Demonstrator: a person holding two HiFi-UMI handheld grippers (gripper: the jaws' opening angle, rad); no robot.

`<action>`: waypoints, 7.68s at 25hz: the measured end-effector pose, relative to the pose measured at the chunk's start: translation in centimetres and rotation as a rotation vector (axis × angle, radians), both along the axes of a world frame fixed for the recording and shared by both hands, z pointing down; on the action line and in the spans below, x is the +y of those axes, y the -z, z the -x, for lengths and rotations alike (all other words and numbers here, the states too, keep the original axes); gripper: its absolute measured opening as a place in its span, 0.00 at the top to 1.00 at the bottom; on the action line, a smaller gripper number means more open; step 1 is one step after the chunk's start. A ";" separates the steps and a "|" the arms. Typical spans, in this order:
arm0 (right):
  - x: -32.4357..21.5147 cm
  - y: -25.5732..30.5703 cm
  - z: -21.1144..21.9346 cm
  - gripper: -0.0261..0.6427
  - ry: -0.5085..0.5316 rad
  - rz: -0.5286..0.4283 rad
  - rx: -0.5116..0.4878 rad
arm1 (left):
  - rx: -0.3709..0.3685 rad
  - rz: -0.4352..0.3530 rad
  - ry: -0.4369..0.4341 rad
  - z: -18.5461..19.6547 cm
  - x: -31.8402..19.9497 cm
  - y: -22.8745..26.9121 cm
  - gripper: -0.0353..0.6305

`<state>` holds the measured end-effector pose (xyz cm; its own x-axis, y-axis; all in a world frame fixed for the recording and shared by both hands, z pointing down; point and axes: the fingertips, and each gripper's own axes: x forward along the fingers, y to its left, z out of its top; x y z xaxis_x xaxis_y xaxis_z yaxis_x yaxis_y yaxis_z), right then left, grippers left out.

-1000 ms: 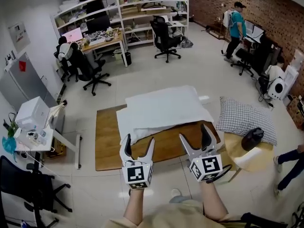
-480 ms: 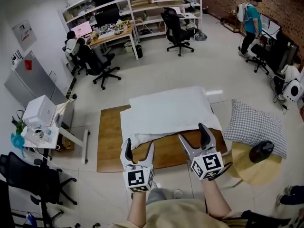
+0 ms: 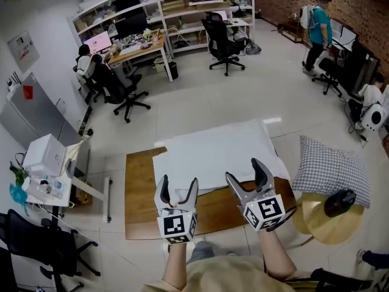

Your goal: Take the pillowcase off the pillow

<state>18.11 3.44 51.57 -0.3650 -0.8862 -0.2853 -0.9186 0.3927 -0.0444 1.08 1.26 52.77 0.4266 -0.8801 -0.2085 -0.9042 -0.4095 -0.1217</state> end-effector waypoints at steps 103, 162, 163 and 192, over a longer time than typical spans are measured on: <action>-34.0 -9.7 9.8 0.96 0.192 0.440 0.174 | 0.150 0.674 -0.156 14.4 -33.2 -20.7 0.39; -22.1 -9.5 11.0 0.59 0.434 0.345 0.338 | 0.592 0.858 -0.601 2.5 -31.0 -7.0 0.82; -22.4 -10.6 11.4 0.59 0.424 0.362 0.355 | 0.598 0.860 -0.604 2.4 -31.0 -6.8 0.82; -24.9 -26.4 -7.9 0.80 0.158 0.823 0.200 | 0.620 0.893 -0.804 -1.2 -25.1 -6.9 0.83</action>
<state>25.98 -21.47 77.99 -0.4763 -0.7171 0.5088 -0.8768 0.4306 -0.2140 2.30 -23.84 59.66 0.9286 -0.3682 -0.0460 -0.1869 -0.5712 0.7993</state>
